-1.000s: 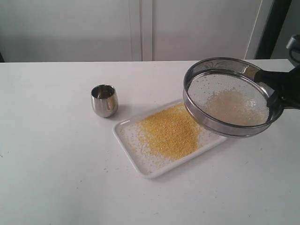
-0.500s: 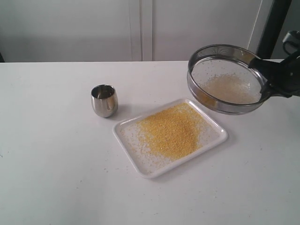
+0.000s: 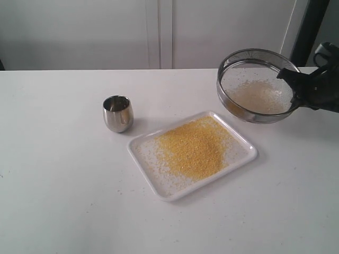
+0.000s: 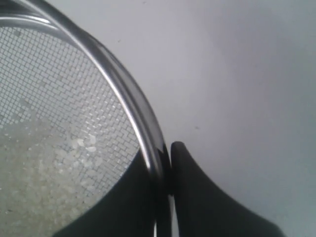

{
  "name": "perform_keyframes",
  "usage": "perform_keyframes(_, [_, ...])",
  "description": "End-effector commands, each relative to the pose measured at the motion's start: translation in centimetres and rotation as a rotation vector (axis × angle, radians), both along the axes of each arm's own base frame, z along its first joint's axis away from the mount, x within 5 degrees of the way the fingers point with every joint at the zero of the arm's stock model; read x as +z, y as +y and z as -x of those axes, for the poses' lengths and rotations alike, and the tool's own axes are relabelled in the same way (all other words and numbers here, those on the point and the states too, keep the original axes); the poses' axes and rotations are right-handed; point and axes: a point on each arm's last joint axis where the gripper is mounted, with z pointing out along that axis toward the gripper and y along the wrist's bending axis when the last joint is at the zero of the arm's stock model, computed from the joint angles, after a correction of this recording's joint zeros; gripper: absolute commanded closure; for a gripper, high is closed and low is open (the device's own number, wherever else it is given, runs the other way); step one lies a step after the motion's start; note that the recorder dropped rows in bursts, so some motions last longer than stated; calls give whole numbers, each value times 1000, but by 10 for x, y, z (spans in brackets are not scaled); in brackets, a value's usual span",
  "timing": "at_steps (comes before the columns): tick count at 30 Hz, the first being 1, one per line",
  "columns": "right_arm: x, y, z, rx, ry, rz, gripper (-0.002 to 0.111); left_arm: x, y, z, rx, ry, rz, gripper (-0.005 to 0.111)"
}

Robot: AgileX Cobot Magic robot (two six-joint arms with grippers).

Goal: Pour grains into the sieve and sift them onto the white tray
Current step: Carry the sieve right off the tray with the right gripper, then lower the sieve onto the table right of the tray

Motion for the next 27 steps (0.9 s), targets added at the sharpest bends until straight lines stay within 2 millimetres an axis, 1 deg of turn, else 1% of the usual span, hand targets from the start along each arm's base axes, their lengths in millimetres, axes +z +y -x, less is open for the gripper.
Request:
perform_keyframes(1, [-6, -8, -8, -39, -53, 18, 108, -1, 0, 2, -4, 3, 2, 107])
perform_keyframes(4, [-15, -9, -10, -31, -39, 28, 108, -1, 0, 2, -4, 3, 2, 107])
perform_keyframes(7, [-19, -10, -11, -12, -44, 54, 108, -1, 0, 2, -4, 3, 2, 107])
perform_keyframes(11, [-32, -10, -12, -13, -20, 53, 108, -1, 0, 2, -4, 3, 2, 107])
perform_keyframes(27, [-31, -11, -13, -16, -33, 60, 108, -1, 0, 2, -4, 3, 2, 107])
